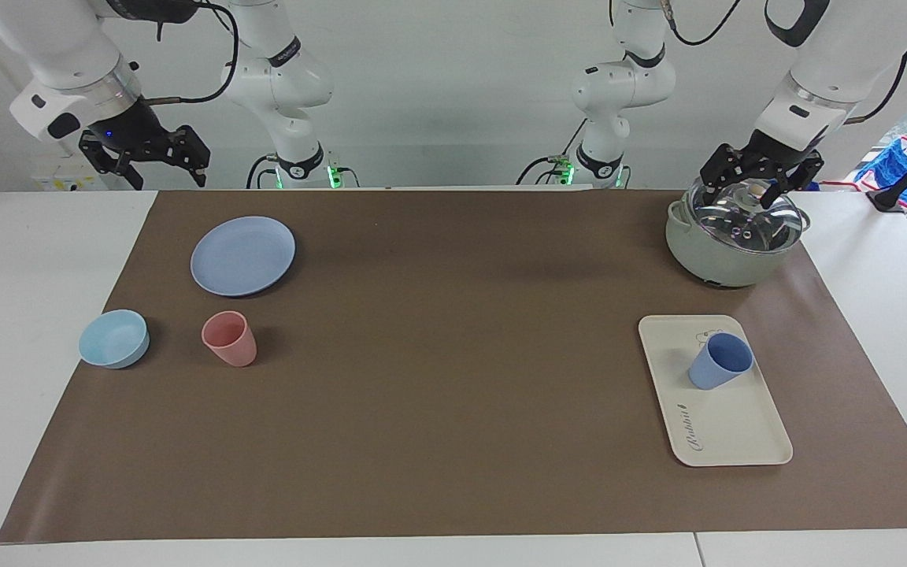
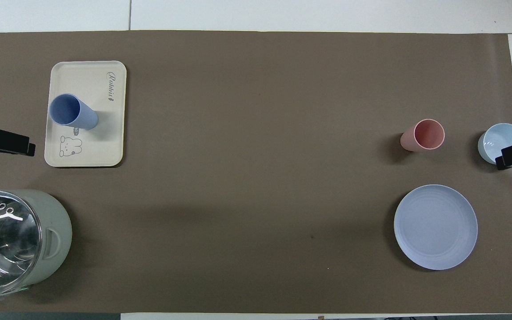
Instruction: Place cup on tray
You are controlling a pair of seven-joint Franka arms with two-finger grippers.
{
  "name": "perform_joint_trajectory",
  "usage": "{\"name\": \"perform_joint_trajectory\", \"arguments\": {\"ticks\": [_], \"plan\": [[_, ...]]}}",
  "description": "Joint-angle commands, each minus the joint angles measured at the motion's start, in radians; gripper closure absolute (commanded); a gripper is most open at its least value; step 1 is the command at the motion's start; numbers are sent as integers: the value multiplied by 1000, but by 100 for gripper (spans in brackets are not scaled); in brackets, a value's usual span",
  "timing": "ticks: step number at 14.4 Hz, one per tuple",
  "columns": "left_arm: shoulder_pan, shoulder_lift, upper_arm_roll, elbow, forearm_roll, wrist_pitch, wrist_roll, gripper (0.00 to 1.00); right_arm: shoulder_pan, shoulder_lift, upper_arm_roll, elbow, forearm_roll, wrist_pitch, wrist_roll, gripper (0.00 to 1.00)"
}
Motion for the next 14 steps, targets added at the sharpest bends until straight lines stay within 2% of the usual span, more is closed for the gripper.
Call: {"name": "perform_joint_trajectory", "arguments": {"ticks": [1,6,14], "plan": [[-2,-9,-4,-2,5,-9,-30,0,3,-16,16,-24,2,21,16,0],[-4,-11,-5,-8,5,-7,-28,0,6,24,-34,14,7,70,6,0],[8,-11,-1,-8,6,-9,-29,0,19,38,-14,-2,-7,53,-39,0]]}}
